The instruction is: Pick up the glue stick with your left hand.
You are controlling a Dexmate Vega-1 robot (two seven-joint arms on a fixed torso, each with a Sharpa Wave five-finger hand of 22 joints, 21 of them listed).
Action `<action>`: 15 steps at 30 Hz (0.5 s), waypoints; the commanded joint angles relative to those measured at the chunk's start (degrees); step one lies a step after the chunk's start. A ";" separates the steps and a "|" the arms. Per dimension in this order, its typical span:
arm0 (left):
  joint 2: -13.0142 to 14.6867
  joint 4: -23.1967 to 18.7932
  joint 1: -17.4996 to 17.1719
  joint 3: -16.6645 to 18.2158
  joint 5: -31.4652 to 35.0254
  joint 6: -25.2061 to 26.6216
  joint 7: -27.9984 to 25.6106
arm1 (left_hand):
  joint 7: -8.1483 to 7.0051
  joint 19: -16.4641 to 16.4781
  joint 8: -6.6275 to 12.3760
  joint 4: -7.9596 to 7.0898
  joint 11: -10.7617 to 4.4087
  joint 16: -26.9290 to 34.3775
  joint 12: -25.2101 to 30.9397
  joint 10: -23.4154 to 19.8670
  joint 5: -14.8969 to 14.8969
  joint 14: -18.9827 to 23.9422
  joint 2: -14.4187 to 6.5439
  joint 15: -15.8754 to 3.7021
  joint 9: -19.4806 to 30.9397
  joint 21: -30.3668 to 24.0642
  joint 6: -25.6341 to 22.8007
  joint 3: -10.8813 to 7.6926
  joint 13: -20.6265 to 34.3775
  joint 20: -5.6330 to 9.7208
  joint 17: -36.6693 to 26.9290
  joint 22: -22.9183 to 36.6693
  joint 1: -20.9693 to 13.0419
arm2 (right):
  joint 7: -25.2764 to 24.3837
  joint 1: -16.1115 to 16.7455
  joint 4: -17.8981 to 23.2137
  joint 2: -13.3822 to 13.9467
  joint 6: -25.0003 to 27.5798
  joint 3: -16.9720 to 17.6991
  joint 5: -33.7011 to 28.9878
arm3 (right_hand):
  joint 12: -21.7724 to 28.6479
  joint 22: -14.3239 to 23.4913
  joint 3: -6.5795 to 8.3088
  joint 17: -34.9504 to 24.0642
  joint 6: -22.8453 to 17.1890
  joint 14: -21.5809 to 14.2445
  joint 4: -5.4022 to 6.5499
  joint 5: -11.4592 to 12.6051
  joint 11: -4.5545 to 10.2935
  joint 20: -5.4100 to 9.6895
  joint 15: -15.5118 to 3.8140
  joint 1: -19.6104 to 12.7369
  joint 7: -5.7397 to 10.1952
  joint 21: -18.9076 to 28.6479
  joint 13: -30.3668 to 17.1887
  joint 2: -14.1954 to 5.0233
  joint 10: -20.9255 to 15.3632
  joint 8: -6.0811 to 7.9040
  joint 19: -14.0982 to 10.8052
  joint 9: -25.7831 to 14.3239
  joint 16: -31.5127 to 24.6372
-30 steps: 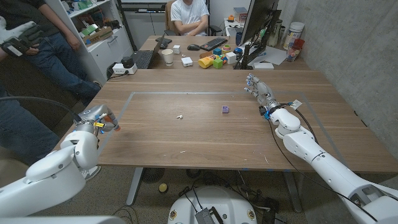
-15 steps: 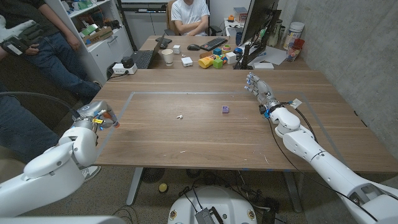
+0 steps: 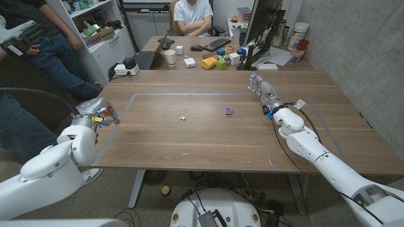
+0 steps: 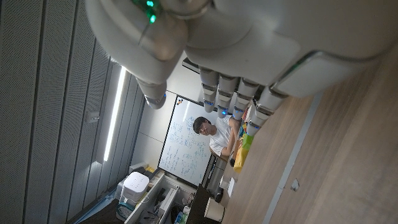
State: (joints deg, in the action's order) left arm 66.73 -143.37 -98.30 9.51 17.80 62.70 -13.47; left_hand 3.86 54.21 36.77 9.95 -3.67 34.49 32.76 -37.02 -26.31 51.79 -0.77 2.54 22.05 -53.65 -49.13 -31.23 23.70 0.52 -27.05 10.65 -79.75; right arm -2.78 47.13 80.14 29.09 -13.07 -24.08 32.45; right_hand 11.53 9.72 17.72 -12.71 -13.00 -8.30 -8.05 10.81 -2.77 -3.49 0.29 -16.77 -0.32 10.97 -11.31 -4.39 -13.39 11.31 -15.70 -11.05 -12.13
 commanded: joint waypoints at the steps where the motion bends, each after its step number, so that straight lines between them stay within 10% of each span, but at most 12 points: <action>1: -0.43 -1.24 -0.82 1.93 3.64 -0.58 1.07 | -0.21 -0.89 0.41 0.06 0.14 -0.04 -0.28 -11.23 -0.51 9.97 -0.09 -9.14 0.09 -0.64 -0.09 -0.60 15.66 0.46 -0.30 0.10 0.42 | 0.41 -0.16 -0.17 -0.10 -0.12 -0.12 0.05 | 0.10 0.15 -0.21 -0.01 -0.55 -0.10 0.17 0.40 -0.06 0.20 -0.06 -0.41 0.08 0.04 -0.17 0.04 -0.44 0.30 0.02 -0.11 -0.46; 15: -1.44 -1.69 0.18 4.01 8.16 -2.32 4.49 | -0.38 -1.20 0.51 0.08 0.19 -0.34 -0.89 -11.57 -1.00 10.11 0.00 -9.06 -0.05 -1.56 -0.13 -0.78 15.94 0.34 -0.77 -0.04 0.78 | 0.18 -0.20 0.11 -0.06 0.11 -0.08 0.02 | 0.12 0.15 -0.26 0.01 -0.54 -0.12 0.17 0.41 -0.10 0.16 -0.04 -0.42 0.05 0.08 -0.17 0.01 -0.51 0.28 -0.06 -0.11 -0.47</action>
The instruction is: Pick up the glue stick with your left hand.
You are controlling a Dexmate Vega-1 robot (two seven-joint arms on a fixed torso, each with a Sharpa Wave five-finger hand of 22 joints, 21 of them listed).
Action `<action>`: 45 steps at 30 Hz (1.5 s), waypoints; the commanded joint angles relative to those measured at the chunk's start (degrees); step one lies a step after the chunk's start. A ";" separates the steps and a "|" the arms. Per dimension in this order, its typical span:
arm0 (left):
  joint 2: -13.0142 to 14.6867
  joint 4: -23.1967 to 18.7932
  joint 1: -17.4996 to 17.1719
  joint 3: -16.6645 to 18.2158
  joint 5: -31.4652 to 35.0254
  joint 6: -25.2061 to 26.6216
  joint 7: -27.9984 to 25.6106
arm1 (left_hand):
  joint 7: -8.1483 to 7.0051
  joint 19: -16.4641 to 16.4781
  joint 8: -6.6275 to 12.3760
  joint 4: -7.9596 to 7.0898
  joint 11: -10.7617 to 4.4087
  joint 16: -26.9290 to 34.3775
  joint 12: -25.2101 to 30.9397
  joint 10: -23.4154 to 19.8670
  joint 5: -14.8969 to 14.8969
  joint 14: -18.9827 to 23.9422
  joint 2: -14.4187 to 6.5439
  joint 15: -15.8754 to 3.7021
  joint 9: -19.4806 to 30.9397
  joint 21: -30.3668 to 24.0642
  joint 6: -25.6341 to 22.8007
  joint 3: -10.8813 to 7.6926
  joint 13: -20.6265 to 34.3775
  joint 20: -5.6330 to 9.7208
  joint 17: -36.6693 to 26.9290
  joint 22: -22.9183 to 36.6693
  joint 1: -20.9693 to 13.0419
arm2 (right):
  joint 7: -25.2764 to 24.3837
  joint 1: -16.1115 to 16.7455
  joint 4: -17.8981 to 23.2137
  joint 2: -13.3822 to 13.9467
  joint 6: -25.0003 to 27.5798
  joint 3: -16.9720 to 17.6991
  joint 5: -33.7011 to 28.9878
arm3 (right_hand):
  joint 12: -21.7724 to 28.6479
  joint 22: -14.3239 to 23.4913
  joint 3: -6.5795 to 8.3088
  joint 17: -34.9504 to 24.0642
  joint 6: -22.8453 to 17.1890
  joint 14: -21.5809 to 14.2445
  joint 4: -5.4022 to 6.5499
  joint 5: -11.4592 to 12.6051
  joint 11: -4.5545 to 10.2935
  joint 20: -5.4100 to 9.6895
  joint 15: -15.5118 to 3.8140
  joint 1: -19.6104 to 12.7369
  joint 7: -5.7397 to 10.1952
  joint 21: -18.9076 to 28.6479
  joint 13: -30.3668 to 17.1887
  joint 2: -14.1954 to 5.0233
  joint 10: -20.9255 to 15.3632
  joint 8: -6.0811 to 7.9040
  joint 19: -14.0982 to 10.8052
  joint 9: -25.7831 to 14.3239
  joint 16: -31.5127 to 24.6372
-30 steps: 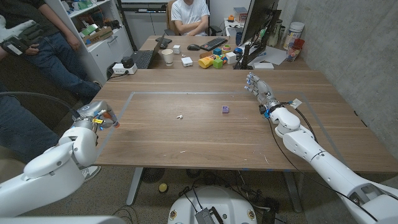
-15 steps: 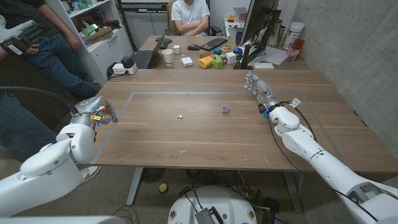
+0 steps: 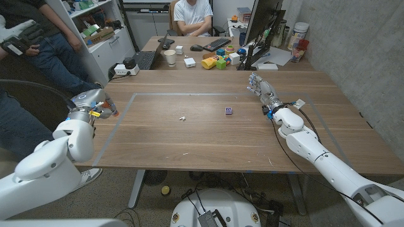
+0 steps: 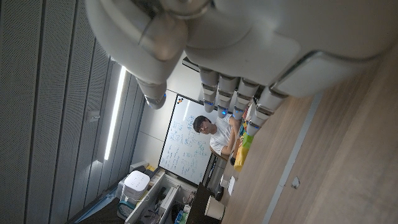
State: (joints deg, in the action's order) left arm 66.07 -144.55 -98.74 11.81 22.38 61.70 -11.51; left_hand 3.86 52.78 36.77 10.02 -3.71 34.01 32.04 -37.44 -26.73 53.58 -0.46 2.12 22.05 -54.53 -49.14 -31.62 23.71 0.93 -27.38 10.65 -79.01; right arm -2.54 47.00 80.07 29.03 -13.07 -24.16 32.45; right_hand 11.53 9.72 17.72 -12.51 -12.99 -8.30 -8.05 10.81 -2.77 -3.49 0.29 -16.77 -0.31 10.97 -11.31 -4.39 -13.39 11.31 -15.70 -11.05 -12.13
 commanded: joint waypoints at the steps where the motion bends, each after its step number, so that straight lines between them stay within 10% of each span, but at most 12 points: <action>1: -0.94 -0.60 0.64 2.02 3.88 -1.57 2.89 | -0.40 0.27 0.51 0.02 0.20 0.13 -0.21 -11.16 -0.61 8.33 -0.30 -8.58 -0.09 -0.75 -0.15 -0.41 15.94 -0.08 -0.47 -0.05 0.04 | -0.01 -0.06 0.16 0.00 0.09 0.00 0.05 | 0.11 0.15 -0.27 -0.19 -0.54 -0.09 0.18 0.41 -0.09 0.16 -0.05 -0.42 0.05 0.08 -0.17 0.01 -0.46 0.28 -0.07 -0.11 -0.46; 26: -3.03 -3.04 3.20 2.96 12.59 -0.87 9.40 | -0.62 -0.64 0.73 0.03 0.27 -0.24 -1.13 -11.72 -1.35 8.82 -0.13 -8.77 -0.23 -2.08 -0.17 -0.70 16.63 -0.47 -1.34 -0.22 0.57 | 1.22 -0.44 -0.88 -0.16 -0.49 -0.05 0.50 | 0.06 0.15 -0.35 -0.19 -0.57 -0.07 0.20 0.40 -0.09 0.09 -0.02 -0.42 0.09 0.08 -0.17 -0.06 -0.36 0.27 -0.07 -0.11 -0.47; 45: -11.08 -1.53 0.09 7.33 17.41 -11.07 13.19 | -0.78 -1.53 0.89 0.01 0.05 -0.66 -1.87 -12.19 -1.80 8.97 0.08 -8.79 -0.41 -2.79 -0.36 -0.87 16.92 -0.81 -1.87 -0.34 1.03 | -2.48 2.26 3.99 0.27 0.26 -0.18 -1.06 | 0.08 0.15 -0.41 -0.16 -0.57 -0.07 0.16 0.40 -0.23 0.08 -0.01 -0.48 0.10 0.08 -0.17 -0.04 -0.43 0.26 -0.05 -0.11 -0.46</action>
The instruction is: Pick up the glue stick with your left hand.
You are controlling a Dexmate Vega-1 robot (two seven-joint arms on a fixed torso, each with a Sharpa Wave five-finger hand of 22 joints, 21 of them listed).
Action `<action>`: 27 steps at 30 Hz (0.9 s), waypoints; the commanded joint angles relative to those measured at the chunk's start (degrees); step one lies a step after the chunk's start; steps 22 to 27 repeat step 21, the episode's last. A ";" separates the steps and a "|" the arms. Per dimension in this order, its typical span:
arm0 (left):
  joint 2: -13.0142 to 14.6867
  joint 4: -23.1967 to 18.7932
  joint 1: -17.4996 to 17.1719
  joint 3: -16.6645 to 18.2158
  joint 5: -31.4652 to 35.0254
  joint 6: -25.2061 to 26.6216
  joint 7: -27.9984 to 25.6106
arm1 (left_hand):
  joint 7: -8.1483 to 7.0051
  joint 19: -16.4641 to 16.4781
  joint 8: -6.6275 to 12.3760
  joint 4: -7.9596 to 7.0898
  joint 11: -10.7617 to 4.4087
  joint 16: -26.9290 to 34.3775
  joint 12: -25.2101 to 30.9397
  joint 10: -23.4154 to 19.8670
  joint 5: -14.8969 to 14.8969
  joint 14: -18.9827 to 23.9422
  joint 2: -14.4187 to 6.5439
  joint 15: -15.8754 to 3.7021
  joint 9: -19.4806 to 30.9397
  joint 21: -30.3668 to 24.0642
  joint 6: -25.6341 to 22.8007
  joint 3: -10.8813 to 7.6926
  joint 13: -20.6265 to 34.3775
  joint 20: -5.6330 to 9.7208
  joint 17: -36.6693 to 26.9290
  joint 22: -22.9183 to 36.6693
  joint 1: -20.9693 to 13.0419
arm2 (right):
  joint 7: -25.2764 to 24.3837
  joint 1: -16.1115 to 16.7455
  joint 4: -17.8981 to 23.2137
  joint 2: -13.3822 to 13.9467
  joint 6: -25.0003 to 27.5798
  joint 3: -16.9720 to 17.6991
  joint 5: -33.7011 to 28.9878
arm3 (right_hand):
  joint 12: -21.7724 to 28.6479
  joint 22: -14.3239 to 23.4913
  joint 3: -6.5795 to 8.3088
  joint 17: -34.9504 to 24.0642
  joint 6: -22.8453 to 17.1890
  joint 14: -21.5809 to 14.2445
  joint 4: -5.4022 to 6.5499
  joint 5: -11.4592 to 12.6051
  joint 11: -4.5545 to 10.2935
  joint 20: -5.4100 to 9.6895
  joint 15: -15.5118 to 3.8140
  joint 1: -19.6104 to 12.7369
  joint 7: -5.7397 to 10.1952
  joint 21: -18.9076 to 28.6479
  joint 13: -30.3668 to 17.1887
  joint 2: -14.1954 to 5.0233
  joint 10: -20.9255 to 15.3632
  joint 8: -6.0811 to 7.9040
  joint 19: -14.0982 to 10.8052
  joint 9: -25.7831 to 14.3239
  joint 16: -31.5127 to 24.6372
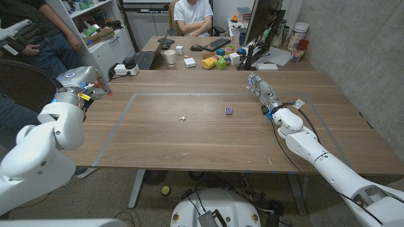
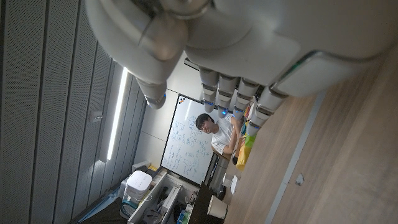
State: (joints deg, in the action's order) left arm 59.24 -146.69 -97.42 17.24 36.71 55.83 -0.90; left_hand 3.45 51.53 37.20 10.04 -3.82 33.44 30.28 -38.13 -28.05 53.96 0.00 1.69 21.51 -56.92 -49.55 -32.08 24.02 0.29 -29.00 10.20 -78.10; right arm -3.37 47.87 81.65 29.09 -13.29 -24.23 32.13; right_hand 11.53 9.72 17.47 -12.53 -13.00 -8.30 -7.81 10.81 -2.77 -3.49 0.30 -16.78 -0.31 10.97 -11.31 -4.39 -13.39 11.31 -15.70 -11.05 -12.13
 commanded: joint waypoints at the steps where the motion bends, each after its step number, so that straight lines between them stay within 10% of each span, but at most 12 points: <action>1: -4.57 0.57 -1.17 1.82 3.57 -5.27 2.81 | -0.38 -0.29 0.45 0.00 0.05 -0.10 -0.13 -11.45 -0.48 8.62 -0.38 -8.36 0.15 -0.43 0.08 -0.41 16.69 -0.18 -0.26 0.11 0.14 | -1.69 1.41 2.46 0.22 0.40 -0.13 -0.85 | 0.08 0.15 -0.17 -0.14 -0.59 -0.07 -0.10 0.40 -0.11 0.08 -0.02 -0.49 0.10 0.08 -0.17 -0.03 -0.43 0.27 -0.05 -0.12 -0.46; 27: -9.97 1.04 1.18 2.49 11.04 -10.03 8.12 | -0.43 -0.80 0.57 0.05 0.10 -0.46 -0.72 -11.77 -0.80 8.71 -0.28 -8.30 0.09 -1.13 0.15 -0.58 17.16 -0.27 -0.80 0.03 0.33 | -0.32 -1.21 -1.22 -2.02 -1.41 -1.30 -1.61 | 0.06 0.16 -0.30 -0.14 -0.55 -0.09 -0.06 0.40 -0.22 0.08 0.01 -0.41 0.14 0.07 -0.18 0.02 -0.39 0.24 -0.03 -0.12 -0.48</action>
